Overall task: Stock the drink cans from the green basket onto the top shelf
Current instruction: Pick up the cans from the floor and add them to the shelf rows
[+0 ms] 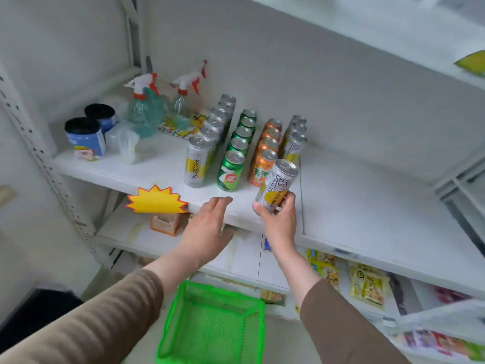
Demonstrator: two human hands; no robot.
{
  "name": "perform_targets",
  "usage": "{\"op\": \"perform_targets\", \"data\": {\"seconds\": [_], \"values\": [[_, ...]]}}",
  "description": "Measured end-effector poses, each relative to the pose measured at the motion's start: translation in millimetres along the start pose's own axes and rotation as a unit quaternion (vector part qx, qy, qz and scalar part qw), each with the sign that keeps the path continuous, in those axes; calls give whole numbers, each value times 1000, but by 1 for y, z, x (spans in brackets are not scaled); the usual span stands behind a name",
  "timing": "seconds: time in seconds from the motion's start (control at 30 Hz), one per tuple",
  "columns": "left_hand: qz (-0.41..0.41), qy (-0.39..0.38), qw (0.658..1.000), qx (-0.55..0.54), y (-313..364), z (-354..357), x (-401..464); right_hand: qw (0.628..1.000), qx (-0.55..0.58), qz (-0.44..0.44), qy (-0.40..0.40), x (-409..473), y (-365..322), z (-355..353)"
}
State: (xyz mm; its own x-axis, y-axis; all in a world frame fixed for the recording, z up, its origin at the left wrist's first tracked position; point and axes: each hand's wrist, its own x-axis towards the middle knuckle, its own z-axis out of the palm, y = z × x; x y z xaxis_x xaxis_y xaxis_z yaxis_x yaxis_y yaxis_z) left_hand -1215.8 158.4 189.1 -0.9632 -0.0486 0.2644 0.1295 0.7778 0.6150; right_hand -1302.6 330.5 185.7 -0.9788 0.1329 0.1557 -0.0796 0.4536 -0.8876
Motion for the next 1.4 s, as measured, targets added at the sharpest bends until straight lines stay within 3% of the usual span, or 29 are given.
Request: {"op": "perform_targets", "data": {"seconds": [0.43, 0.97, 1.4], "values": [[-65, -64, 995, 48, 76, 109, 112, 999, -7, 24, -40, 139, 75, -34], [-108, -63, 980, 153, 84, 128, 150, 999, -31, -13, -30, 185, 76, 3], [-127, -23, 984, 122, 78, 125, 149, 999, -28, 1, -28, 190, 74, 3]]}}
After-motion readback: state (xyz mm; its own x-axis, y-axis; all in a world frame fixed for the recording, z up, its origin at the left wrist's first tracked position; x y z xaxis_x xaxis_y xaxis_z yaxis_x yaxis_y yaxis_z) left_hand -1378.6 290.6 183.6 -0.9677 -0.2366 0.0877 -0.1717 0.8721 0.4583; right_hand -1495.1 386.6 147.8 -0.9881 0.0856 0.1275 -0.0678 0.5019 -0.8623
